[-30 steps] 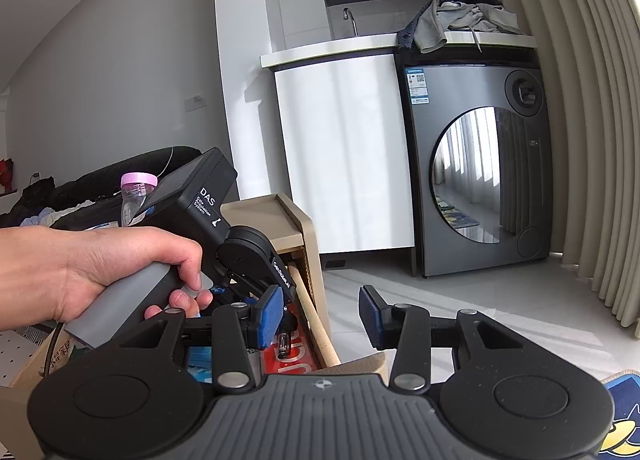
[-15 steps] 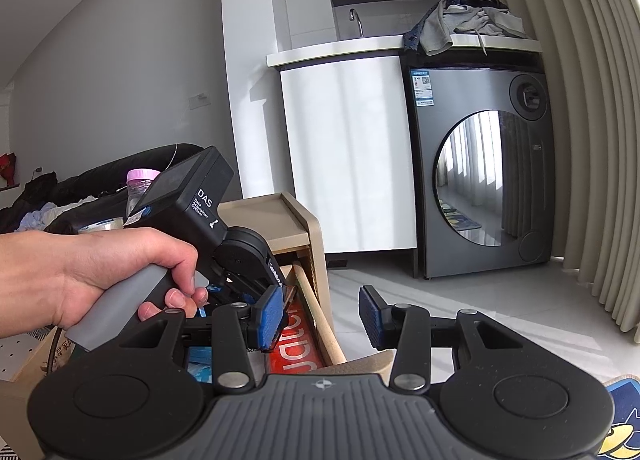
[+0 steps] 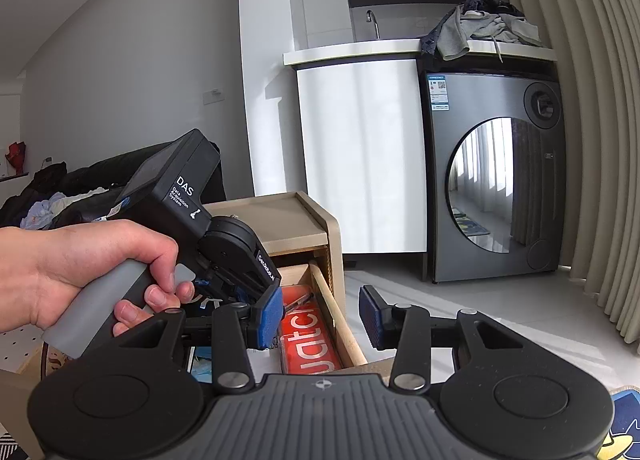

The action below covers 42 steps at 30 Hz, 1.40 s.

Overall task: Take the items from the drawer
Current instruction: 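Lift the black pen out of the drawer with the left gripper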

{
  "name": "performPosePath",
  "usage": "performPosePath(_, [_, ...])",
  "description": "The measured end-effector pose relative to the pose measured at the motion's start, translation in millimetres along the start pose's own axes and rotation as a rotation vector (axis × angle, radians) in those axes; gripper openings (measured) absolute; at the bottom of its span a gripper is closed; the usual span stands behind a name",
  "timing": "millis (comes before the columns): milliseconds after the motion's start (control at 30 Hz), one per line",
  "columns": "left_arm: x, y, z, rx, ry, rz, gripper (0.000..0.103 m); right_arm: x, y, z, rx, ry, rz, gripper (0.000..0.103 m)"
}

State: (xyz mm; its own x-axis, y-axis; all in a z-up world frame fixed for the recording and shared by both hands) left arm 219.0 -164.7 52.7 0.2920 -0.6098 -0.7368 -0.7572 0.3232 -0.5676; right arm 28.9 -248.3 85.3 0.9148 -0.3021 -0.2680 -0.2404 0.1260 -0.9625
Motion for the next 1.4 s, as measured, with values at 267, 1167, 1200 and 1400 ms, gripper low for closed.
performPosePath(267, [7.1, 1.2, -15.8, 0.034, 0.0, -0.055, 0.01, -1.4, 1.0, 4.5, -0.011, -0.003, -0.003, 0.046])
performPosePath(1167, [-81.7, -9.3, -2.7, 0.076, -0.064, -0.255, 0.01, -8.9, 0.0, 24.9, -0.065, -0.041, -0.017, 0.046])
performPosePath(1200, [-84.2, -9.5, -2.4, 0.079, -0.066, -0.262, 0.01, -8.9, -0.3, 26.2, -0.066, -0.042, -0.017, 0.046])
performPosePath(1400, [-102.1, -8.0, -1.2, 0.125, -0.128, -0.348, 0.01, -11.6, 0.1, 37.3, -0.084, -0.055, -0.02, 0.046])
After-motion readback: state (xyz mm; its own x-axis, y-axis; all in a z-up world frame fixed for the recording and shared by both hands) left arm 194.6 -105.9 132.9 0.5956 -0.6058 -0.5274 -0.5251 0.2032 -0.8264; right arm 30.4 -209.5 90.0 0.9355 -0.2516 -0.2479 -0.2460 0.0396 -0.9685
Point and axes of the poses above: each gripper's, at about its wrist camera, not at the fingertips, and x roughly the way its jaws point, z to its left, y to its underside, the point moved 3 cm from there along x, roughly the way its jaws point, and after that the axes turned 11 degrees about y, right-handed, at the moved point
